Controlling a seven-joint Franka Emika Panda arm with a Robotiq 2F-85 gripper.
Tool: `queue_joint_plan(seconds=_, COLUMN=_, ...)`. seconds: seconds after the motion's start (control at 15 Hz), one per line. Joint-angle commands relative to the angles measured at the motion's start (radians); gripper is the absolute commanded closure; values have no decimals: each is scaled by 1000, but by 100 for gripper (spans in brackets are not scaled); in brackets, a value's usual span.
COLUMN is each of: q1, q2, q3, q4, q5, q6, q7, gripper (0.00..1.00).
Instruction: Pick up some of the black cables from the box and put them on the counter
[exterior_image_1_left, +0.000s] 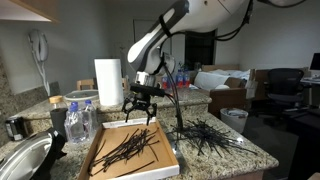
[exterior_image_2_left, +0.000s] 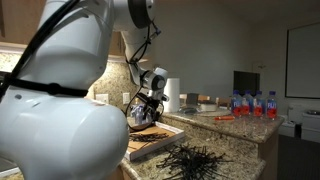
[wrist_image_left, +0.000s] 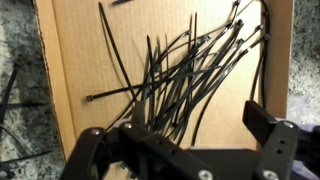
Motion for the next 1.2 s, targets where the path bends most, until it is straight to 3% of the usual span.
queue_joint_plan(seconds=0.0, q1=-5, q2=85, q3=12, q4=58, q5=62, q6=-17, q7=-38, gripper=0)
queue_joint_plan(seconds=0.6, q1=9, q2=84, q3=-4, q4=48, q5=31, q6=-6, q7=-10, gripper=0)
queue_joint_plan(seconds=1.13, q1=9, q2=238, q3=-1, q4=150, q5=52, q6=-7, q7=-15, gripper=0)
